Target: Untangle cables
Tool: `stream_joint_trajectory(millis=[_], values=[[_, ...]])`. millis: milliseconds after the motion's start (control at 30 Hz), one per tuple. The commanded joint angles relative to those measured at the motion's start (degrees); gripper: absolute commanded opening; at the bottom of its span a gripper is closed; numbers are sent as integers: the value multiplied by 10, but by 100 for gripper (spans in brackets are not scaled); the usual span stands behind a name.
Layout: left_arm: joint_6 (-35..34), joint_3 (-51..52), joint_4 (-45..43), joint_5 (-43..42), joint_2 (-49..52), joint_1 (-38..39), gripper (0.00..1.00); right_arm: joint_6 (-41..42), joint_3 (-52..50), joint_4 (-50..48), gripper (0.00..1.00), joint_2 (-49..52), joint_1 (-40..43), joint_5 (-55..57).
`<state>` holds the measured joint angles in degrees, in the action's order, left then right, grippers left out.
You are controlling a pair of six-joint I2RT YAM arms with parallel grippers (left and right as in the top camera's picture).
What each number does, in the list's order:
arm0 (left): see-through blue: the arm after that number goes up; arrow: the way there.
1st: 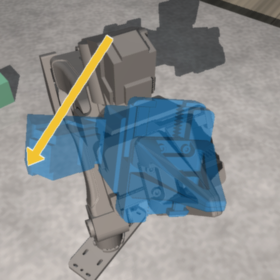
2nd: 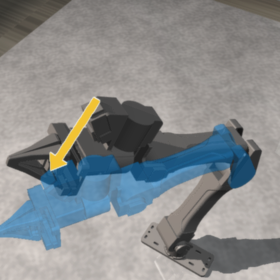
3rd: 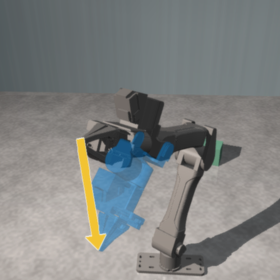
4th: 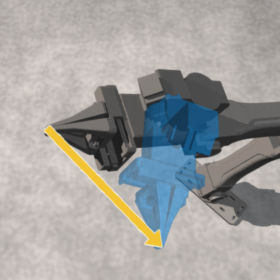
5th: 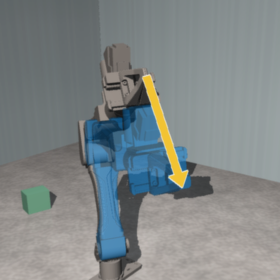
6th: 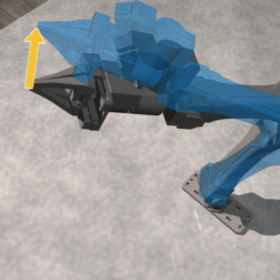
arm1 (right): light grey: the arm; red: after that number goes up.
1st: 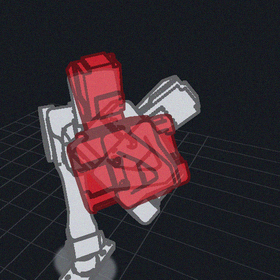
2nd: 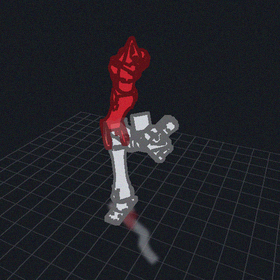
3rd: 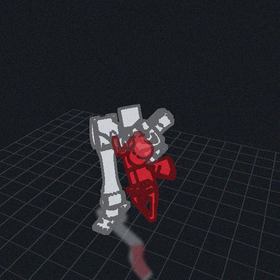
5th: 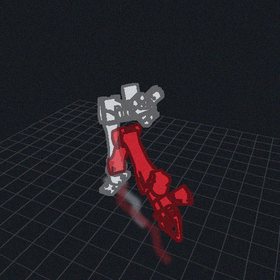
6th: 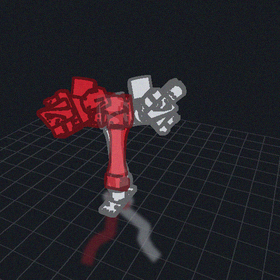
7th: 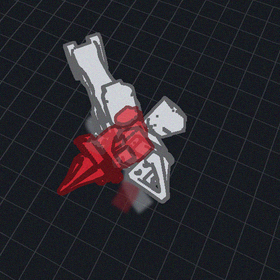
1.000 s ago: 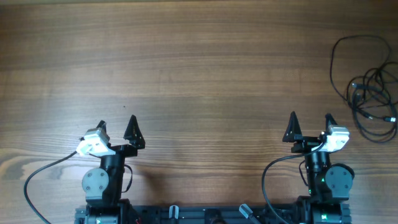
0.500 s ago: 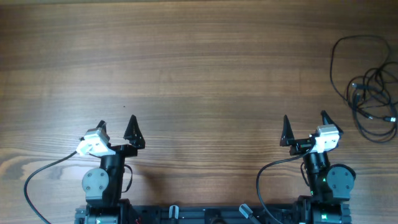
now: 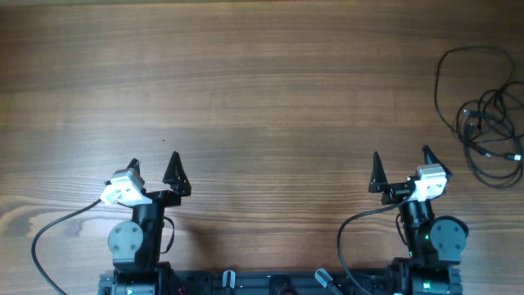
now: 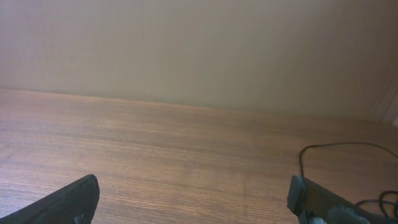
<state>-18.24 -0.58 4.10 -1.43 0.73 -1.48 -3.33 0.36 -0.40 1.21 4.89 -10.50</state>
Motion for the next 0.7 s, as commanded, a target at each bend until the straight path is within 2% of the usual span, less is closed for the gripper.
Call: stream_joint_trajectory(millis=[0,133,267,400,667], values=[[11,2,3,-7,-5,-3,100,-8,-1,-4,100,-10,2,-10],[16,2,1,4,-5,-2,100,-8,-1,-4,100,-10,2,-10],[57,2,1,-2,-5,-2,100,-8,-1,-4,100,-10,2,-10],[192,2,-4,-67,-5,13,100,-8,-1,-4,100,-10,2,-10],[195,2,-4,-66,-5,16,100,-8,-1,-4,100,-10,2,-10]])
